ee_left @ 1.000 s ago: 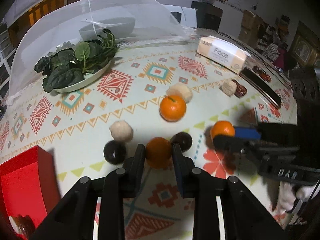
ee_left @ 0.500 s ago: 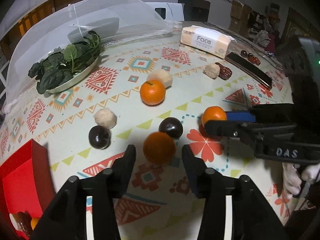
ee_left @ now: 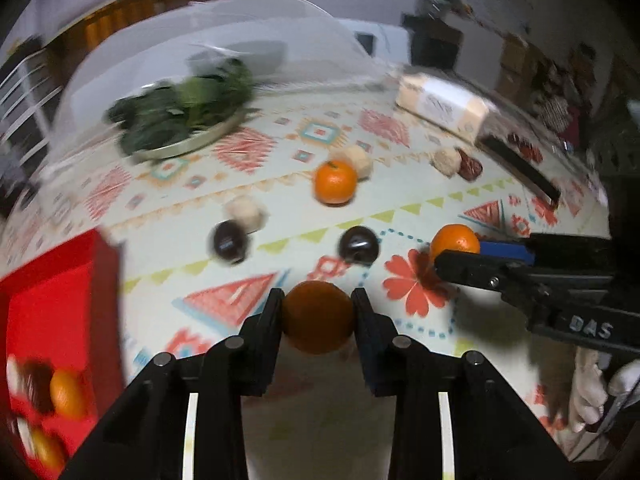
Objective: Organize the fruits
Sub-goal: 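Carry both oranges into the red tray and open both tools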
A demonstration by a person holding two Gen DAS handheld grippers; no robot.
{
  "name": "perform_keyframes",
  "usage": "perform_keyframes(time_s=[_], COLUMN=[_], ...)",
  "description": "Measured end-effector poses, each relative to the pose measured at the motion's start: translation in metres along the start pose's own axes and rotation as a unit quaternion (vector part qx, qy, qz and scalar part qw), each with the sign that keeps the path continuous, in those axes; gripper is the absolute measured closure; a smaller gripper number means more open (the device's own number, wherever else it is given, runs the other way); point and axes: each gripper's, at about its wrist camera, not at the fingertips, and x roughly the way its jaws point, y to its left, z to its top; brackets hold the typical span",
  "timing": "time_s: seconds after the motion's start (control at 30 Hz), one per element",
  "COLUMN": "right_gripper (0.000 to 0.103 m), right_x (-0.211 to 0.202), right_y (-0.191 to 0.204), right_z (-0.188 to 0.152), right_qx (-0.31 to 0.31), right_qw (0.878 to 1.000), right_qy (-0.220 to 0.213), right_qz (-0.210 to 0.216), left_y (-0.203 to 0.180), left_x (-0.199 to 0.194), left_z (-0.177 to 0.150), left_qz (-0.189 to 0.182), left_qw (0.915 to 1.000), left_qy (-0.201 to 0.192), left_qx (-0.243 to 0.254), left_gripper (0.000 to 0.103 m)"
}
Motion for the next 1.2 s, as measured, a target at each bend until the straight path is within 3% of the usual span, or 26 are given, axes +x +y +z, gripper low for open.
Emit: perform_keyframes(time_s=[0.2,0.43,0.67,0.93,1.0,1.13,1.2], right_gripper=[0.073,0.073,0.073,0.073,0.072,0.070,0.068], right_x=[-0.006,0.012,0.053,0.114,0.122,0.130,0.129], right_y=[0.040,0.117,0.203,0.245,0.249,0.252,0.253], right_z=[0.001,0.005,0.014,0.028,0.031,0.036,0.038], right_qx=[-0.035,-0.087,-0.146,-0.162,-0.164,-0.163,-0.164], right_qw=[0.999,0.995,0.986,0.983,0.983,0.983,0.983], right_qy=[-0.005,0.007,0.026,0.054,0.056,0.060,0.054], right_qz=[0.011,0.049,0.082,0.064,0.060,0.059,0.061], left_y=[0.063,0.139,0.177,0.192,0.193,0.195,0.194], left_x=[-0.069,-0.110,-0.107,-0.113,-0.117,-0.126,-0.130], left_z=[-0.036,-0.083,-0.104,-0.111,-0.111,-0.110,-0.108], left_qz=[0.014,0.078,0.095,0.077,0.072,0.070,0.067], left_qw=[0.9916,0.9729,0.9637,0.9619,0.9610,0.9589,0.9579], left_qy=[-0.050,-0.063,-0.054,-0.065,-0.072,-0.088,-0.093], left_qx=[-0.118,-0.208,-0.244,-0.254,-0.257,-0.260,-0.263], left_gripper=[0.070,0.070,0.070,0.069,0.067,0.051,0.048])
